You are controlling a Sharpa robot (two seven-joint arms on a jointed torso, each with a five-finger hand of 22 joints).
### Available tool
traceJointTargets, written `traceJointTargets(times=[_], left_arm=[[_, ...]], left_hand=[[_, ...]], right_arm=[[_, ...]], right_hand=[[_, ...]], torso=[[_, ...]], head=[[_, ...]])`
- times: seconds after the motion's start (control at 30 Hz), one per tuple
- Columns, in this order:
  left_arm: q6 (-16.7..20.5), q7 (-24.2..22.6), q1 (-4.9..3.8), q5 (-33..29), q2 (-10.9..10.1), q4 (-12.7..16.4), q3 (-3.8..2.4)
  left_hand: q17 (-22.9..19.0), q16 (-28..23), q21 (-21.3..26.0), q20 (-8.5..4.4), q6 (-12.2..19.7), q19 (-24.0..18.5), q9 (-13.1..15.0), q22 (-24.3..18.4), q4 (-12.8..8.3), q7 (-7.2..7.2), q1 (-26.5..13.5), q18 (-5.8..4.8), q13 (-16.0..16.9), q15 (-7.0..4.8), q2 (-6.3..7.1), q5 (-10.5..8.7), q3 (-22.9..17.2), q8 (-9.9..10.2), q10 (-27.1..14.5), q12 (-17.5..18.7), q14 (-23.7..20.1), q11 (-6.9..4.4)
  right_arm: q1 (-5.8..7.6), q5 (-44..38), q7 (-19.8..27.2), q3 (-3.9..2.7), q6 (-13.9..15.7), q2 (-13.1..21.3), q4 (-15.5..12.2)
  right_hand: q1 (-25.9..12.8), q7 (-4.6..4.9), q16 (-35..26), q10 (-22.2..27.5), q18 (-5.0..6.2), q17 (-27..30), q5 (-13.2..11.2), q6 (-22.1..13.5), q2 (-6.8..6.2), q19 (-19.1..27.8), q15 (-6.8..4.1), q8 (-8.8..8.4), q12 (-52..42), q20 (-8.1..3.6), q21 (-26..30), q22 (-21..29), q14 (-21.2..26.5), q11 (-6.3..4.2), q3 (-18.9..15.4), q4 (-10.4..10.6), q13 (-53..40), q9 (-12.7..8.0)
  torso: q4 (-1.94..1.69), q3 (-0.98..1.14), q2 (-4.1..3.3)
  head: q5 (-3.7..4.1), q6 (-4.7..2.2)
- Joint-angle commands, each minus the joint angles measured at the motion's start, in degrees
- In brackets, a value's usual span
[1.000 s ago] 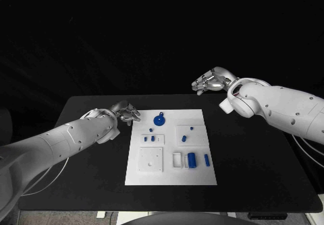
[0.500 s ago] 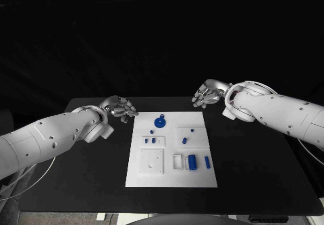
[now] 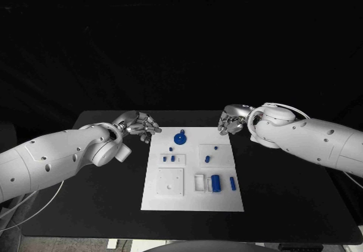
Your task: Assemble the parts on the task board
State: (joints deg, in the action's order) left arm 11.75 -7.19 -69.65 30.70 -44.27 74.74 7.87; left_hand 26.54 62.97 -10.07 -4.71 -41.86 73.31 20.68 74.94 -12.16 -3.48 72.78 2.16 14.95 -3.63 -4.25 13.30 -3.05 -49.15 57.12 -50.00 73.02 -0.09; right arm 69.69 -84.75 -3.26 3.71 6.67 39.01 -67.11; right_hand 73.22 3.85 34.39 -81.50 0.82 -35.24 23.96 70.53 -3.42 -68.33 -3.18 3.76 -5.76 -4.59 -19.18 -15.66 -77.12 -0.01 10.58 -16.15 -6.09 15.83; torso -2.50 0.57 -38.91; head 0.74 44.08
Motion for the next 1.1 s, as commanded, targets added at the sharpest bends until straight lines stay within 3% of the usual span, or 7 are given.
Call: traceJointTargets(times=[0.03,0.27,0.43,0.5,0.57,0.87,1.1], left_arm=[[-1.75,-1.39,-0.06,-2.61,0.01,0.99,-0.04],[-2.14,-1.65,-0.02,-3.13,0.19,1.8,-0.04],[-2.41,-1.63,-0.01,-3.22,0.28,2.02,-0.03],[-2.52,-1.63,0.0,-3.23,0.28,2.12,-0.03],[-2.59,-1.6,0.01,-3.24,0.27,2.17,-0.03],[-2.9,-1.55,0.05,-3.29,0.23,2.19,-0.03],[-3.18,-1.59,0.08,-3.35,0.32,2.25,-0.03]], left_hand=[[-0.12,0.18,0.08,-0.07,0.07,0.19,-0.21,0.93,-0.11,-0.16,-0.56,0.21,-0.32,-0.03,0.14,0.11,-0.2,-0.19,-0.39,-0.19,-0.26,0.04],[-0.47,0.34,0.2,-0.02,0.25,0.19,-0.87,0.92,-0.22,-0.24,-0.54,0.27,-1.46,0.01,0.07,0.02,-0.22,-0.4,-0.5,-0.26,-0.34,0.11],[-0.54,0.38,0.23,-0.01,0.31,0.18,-1.03,0.93,-0.29,-0.28,-0.49,0.27,-1.73,0.04,0.07,0.02,-0.22,-0.41,-0.51,-0.22,-0.37,0.14],[-0.58,0.38,0.24,0.0,0.32,0.18,-1.09,0.93,-0.33,-0.29,-0.45,0.27,-1.82,0.04,0.06,-0.01,-0.23,-0.42,-0.52,-0.21,-0.4,0.14],[-0.59,0.38,0.24,0.0,0.33,0.17,-1.12,0.93,-0.36,-0.29,-0.42,0.27,-1.86,0.05,0.06,-0.02,-0.24,-0.42,-0.53,-0.21,-0.41,0.15],[-0.67,0.35,0.29,0.03,0.32,0.13,-1.24,0.92,-0.36,-0.31,-0.45,0.28,-2.07,0.07,0.05,-0.11,-0.18,-0.43,-0.54,-0.15,-0.46,0.18],[-0.67,0.35,0.29,0.03,0.32,0.13,-1.24,0.92,-0.36,-0.31,-0.45,0.28,-2.07,0.07,0.05,-0.11,-0.18,-0.43,-0.54,-0.15,-0.46,0.18]], right_arm=[[-0.64,-6.01,-2.54,0.37,4.08,-0.3,-0.27],[-2.19,-7.96,-4.6,1.05,7.71,-1.12,-0.1],[-3.09,-8.67,-5.65,1.16,9.23,-1.72,0.37],[-3.43,-8.81,-5.93,1.18,9.74,-2.05,0.76],[-3.75,-8.89,-6.13,1.2,10.05,-2.32,1.12],[-5.13,-9.34,-6.54,1.26,11.94,-3.18,2.36],[-5.94,-10.29,-6.76,1.4,12.76,-3.94,3.3]], right_hand=[[-0.27,-0.39,0.7,0.06,-0.26,-0.73,-0.46,0.16,-1.13,1.37,-0.06,0.87,-0.91,0.07,-1.48,-2.06,0.63,-0.51,1.56,-0.11,-0.95,5.77],[-1.85,-0.95,1.16,1.6,-0.43,-1.25,-2.73,-4.12,-3.17,2.93,0.14,4.93,-2.71,0.28,-1.84,-4.18,2.06,-0.38,5.87,-0.12,-2.27,27.12],[-3.75,-1.19,2.26,3.01,-0.32,-1.56,-4.69,-4.63,-4.57,3.31,0.04,2.02,-5.13,0.27,-2.23,-6.7,2.22,-0.46,10.97,0.09,-4.08,42.51],[-3.86,0.08,1.94,5.78,-0.33,-1.36,-6.96,-7.14,-4.18,4.01,0.7,-0.42,-3.56,0.54,-1.87,-6.85,2.96,0.83,11.82,0.19,-3.19,39.77],[-3.31,0.95,2.37,6.91,0.63,-1.38,-7.57,-7.87,-4.28,4.64,1.37,-0.18,-1.83,1.33,-2.14,-7.95,3.49,1.52,12.69,0.11,-0.39,27.8],[-4.47,3.76,2.35,11.89,2.46,0.78,-6.19,-12.06,-6.49,4.61,2.71,-0.2,2.03,3.06,-1.85,-10.05,3.28,4.48,14.94,1.31,2.56,-1.55],[-3.54,3.83,3.24,14.22,3.39,2.15,-6.33,-10.16,-6.8,4.24,2.93,-0.11,2.21,3.56,-1.61,-12.2,2.86,5.07,14.85,1.91,2.66,-9.65]], torso=[[-0.01,0.03,0.02],[0.02,0.15,-0.05],[-0.01,0.13,0.0],[0.02,0.13,-0.02],[0.06,0.2,-0.05],[0.16,0.21,-0.05],[0.1,0.15,-0.01]], head=[[-0.11,0.01],[-0.26,0.38],[-0.29,0.54],[-0.38,0.65],[-0.41,0.8],[-0.3,1.12],[-0.15,1.29]])
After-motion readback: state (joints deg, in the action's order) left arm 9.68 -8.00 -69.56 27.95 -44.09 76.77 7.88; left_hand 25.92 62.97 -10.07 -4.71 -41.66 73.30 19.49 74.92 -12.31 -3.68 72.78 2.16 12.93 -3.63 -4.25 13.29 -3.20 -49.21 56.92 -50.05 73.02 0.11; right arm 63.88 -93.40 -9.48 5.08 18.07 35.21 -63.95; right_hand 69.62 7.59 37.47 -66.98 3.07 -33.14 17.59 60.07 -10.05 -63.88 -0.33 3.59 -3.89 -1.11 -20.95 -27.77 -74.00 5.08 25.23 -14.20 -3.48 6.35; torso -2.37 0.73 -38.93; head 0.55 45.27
